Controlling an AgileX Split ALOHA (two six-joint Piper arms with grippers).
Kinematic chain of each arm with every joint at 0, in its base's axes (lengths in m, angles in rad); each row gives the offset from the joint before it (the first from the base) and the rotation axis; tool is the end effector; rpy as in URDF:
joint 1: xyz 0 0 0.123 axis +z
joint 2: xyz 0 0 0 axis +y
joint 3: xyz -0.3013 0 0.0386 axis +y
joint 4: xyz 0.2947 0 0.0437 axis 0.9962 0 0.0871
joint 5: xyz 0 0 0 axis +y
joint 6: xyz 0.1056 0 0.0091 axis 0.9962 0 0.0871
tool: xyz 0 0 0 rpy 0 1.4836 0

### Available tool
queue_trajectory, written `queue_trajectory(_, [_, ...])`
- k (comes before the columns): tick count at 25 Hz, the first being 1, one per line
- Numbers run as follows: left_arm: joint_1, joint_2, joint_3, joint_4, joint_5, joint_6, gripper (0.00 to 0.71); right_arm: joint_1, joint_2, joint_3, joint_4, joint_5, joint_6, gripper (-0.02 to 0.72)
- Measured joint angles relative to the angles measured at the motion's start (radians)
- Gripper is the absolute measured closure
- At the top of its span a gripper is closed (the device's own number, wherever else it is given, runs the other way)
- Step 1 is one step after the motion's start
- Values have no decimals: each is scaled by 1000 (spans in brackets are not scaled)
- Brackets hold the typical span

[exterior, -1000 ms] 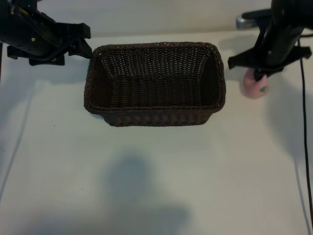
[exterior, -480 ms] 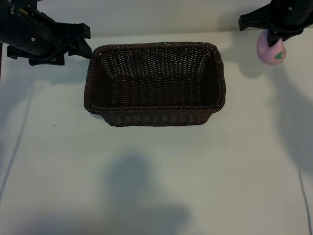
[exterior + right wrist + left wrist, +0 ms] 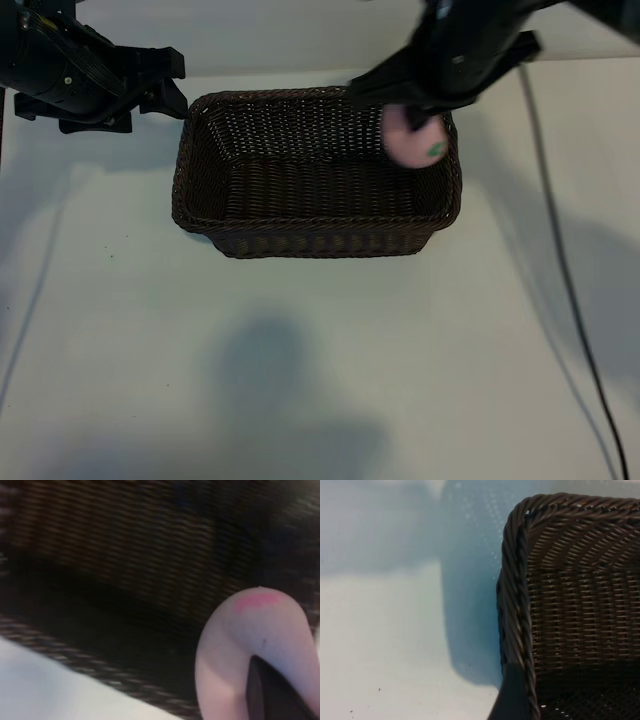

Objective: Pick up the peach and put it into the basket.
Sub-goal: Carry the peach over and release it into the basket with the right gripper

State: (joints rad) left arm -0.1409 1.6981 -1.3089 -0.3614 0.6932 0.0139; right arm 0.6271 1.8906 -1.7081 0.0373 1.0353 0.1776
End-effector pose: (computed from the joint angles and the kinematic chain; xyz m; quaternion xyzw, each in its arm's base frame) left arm 0.4171 -0.0834 0.2608 -0.0267 0.9482 -0.1668 0.2692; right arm 0.3819 0.2810 0.2905 -0.2118 0.9525 0.1018 0.1939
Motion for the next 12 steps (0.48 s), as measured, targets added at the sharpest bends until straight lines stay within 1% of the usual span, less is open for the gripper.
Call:
queue_trajectory(3, [0,0,0,0,0,0,121,29,0,0,4,-40,0,658])
queue_trajectory(7, [0,0,0,0,0,0,121,32,25,0,2,-77,0,658])
queue_trajectory(12, [0,0,0,0,0,0,121,32,123,0,-5,-143,-4,658])
